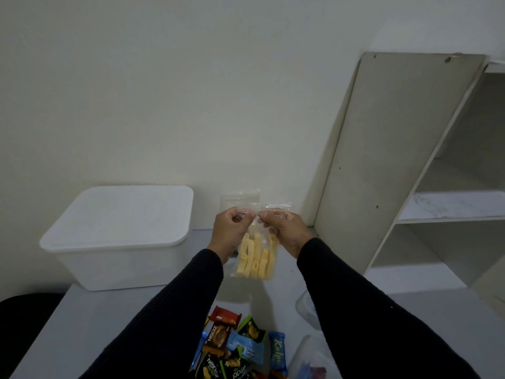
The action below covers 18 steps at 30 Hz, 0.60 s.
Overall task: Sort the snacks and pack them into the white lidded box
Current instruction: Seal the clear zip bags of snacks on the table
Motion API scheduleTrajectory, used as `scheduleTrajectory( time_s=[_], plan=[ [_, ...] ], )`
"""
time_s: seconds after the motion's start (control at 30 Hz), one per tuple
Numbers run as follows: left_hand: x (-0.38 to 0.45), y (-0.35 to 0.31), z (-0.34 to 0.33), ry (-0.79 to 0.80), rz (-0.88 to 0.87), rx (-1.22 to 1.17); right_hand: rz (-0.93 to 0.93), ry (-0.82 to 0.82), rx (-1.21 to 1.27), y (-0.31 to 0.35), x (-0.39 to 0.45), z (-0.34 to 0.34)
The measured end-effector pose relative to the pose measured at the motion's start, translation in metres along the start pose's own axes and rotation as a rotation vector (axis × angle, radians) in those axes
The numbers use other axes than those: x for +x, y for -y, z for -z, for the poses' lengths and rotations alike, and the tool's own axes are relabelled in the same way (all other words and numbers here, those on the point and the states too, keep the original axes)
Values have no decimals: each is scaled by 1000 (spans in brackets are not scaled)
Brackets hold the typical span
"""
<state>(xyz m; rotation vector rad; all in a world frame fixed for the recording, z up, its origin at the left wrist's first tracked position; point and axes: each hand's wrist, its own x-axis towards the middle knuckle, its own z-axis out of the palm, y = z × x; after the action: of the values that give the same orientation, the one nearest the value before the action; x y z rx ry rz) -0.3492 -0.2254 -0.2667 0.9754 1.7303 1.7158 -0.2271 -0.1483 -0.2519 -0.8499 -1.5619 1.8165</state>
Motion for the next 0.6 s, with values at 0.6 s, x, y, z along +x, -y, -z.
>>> scheduleTrajectory(
  time_s=[0.6],
  plan=[
    [-1, -1, 4, 18, 112, -119, 207, -100, -291, 6, -4, -8]
  ],
)
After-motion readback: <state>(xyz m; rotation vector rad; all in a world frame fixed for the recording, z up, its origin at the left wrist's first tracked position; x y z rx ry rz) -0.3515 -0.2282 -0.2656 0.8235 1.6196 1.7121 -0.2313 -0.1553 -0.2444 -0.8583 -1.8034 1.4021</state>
